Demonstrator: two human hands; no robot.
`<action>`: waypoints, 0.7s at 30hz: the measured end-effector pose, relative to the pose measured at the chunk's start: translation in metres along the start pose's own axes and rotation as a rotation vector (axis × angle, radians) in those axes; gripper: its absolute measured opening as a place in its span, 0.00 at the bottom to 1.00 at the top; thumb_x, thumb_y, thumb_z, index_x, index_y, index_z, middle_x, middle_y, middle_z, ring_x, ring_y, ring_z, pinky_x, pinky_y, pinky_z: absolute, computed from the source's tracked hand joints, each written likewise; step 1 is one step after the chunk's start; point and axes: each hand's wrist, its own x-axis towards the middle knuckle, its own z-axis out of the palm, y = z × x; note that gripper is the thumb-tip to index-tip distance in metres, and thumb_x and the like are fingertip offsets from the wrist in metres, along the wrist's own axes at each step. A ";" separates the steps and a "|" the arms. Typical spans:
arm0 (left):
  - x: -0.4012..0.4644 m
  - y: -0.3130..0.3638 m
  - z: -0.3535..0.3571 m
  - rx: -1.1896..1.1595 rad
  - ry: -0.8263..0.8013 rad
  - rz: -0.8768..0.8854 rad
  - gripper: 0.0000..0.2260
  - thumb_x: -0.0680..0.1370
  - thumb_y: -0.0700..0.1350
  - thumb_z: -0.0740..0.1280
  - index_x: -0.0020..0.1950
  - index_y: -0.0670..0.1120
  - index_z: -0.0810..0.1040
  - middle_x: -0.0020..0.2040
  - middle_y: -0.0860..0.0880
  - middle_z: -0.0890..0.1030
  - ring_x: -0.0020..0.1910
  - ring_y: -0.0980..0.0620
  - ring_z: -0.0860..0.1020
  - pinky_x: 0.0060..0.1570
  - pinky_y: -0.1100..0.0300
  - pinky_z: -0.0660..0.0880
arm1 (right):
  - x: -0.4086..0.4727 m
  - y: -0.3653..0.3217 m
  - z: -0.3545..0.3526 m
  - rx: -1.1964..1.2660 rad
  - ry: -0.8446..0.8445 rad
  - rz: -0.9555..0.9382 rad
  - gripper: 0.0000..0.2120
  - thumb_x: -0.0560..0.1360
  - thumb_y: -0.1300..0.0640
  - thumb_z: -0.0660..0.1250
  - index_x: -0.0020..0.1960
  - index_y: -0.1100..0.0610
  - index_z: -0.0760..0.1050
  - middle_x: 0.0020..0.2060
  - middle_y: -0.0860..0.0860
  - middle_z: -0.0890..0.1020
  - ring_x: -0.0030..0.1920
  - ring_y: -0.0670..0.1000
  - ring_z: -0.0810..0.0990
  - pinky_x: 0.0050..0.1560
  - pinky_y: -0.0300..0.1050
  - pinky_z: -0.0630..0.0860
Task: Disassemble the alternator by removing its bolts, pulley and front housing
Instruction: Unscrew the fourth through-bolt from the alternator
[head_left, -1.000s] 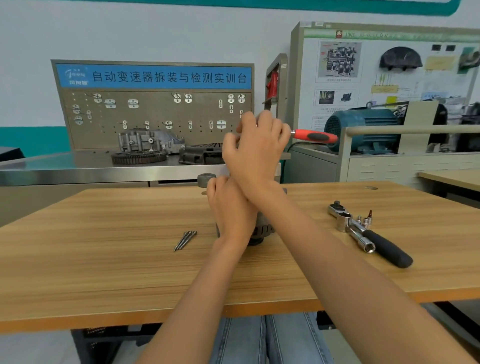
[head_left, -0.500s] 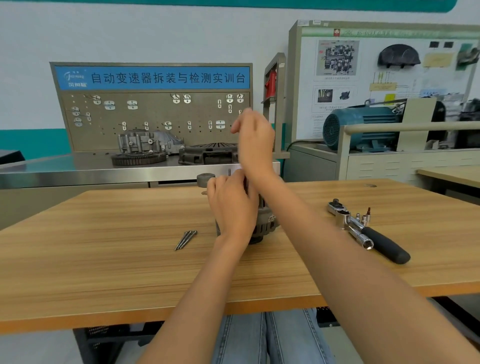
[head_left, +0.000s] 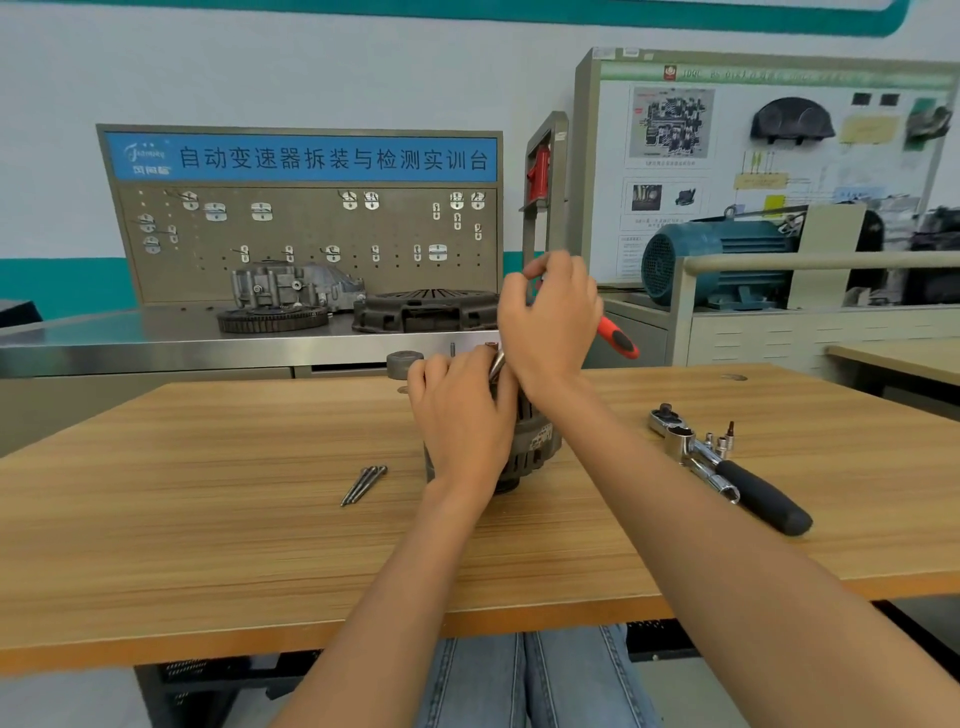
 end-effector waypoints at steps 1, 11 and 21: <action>0.000 0.000 0.001 0.009 0.006 0.005 0.12 0.76 0.50 0.57 0.38 0.48 0.76 0.30 0.55 0.68 0.36 0.52 0.65 0.46 0.58 0.59 | 0.000 0.002 0.000 0.009 -0.010 0.007 0.05 0.73 0.58 0.62 0.46 0.59 0.72 0.42 0.47 0.71 0.47 0.53 0.71 0.52 0.43 0.61; 0.001 -0.005 0.000 -0.065 -0.023 -0.025 0.12 0.78 0.50 0.58 0.36 0.49 0.67 0.30 0.56 0.65 0.35 0.53 0.65 0.47 0.61 0.58 | 0.011 -0.032 0.004 0.507 -0.136 0.094 0.17 0.73 0.60 0.56 0.26 0.54 0.60 0.24 0.46 0.64 0.29 0.45 0.63 0.34 0.39 0.62; 0.000 0.001 -0.003 -0.074 -0.006 -0.067 0.13 0.79 0.51 0.50 0.39 0.49 0.67 0.32 0.55 0.67 0.36 0.54 0.65 0.49 0.55 0.64 | 0.022 -0.049 0.008 0.947 -0.467 0.382 0.22 0.78 0.62 0.52 0.25 0.56 0.63 0.22 0.53 0.67 0.24 0.46 0.68 0.50 0.46 0.72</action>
